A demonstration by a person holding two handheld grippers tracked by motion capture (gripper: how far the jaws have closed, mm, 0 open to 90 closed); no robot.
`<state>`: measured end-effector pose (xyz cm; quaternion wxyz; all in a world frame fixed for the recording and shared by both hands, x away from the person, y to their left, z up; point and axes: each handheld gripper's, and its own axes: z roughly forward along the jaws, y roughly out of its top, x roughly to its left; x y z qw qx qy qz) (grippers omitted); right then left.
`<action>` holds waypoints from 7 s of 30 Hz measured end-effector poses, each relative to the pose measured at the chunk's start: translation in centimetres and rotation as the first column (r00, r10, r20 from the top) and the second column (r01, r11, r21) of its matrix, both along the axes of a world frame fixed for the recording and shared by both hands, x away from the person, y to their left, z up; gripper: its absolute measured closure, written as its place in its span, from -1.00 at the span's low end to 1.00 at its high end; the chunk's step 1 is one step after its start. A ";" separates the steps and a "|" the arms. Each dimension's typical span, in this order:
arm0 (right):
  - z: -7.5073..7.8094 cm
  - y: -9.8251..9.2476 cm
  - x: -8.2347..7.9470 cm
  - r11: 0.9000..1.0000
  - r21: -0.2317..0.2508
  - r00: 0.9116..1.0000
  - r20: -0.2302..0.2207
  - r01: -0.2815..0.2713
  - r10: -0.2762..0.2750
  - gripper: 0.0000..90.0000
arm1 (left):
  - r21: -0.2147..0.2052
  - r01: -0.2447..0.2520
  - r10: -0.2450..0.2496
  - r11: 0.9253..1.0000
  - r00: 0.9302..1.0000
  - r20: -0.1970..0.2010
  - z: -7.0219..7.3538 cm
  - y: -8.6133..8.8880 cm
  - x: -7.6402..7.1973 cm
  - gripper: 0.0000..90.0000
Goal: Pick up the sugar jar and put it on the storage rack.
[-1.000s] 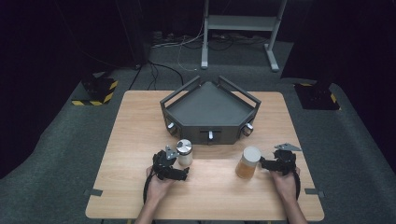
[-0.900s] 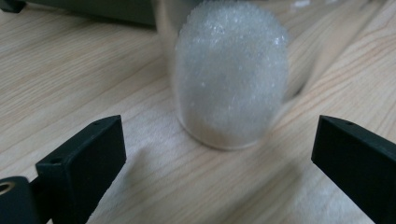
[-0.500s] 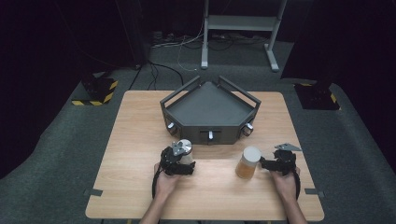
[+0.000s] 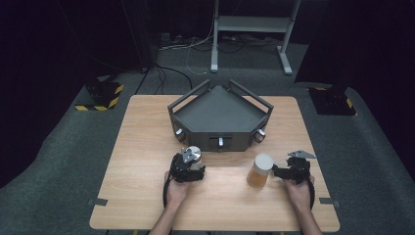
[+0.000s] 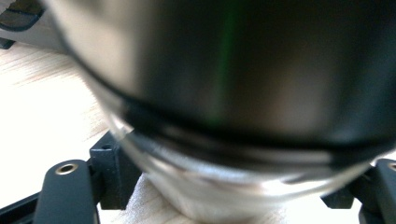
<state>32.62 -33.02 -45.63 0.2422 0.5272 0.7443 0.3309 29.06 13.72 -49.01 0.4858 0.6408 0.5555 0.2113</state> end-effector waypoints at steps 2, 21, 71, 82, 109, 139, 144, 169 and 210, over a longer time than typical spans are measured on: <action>0.0 0.0 0.0 1.000 0.000 1.000 0.000 0.000 0.000 -0.81 | 0.004 -0.008 0.008 1.000 1.000 0.003 0.0 -0.2 0.0 -0.43; 0.0 0.0 0.0 1.000 0.000 1.000 -0.001 0.001 -0.001 -0.81 | 0.328 0.211 -0.176 0.921 0.975 -0.133 4.0 2.1 1.5 -0.31; 0.0 0.0 0.0 1.000 0.001 1.000 0.000 0.000 0.000 -0.81 | -0.064 0.113 -0.110 0.992 0.993 0.052 14.0 1.5 4.5 -0.31; 0.0 0.0 0.0 1.000 0.003 1.000 -0.001 0.001 -0.001 -0.80 | -0.055 0.076 -0.073 0.996 0.996 0.051 14.8 0.3 6.9 -0.31; 0.0 0.0 0.0 1.000 0.003 1.000 -0.001 0.001 -0.001 -0.80 | 0.001 -0.054 0.054 0.999 0.998 0.019 12.7 -3.1 11.3 -0.31; 0.0 0.0 0.0 1.000 0.002 1.000 0.000 -0.001 0.001 -0.80 | 0.018 -0.048 0.047 0.999 0.999 0.020 12.2 -2.8 11.2 -0.54; 0.0 0.0 0.0 1.000 0.002 1.000 0.000 -0.001 0.001 -0.80 | 0.008 -0.046 0.046 0.999 0.998 0.033 12.1 -2.6 10.7 -0.75; 0.0 0.0 0.0 1.000 0.001 1.000 0.000 -0.001 0.001 -0.80 | -0.052 -0.044 0.049 0.998 0.994 0.095 11.4 0.5 5.6 -0.90; 0.0 -0.1 0.0 1.000 0.002 1.000 0.000 0.000 0.000 -0.80 | 0.030 -0.045 0.046 0.999 0.998 -0.043 2.2 0.9 1.2 -0.90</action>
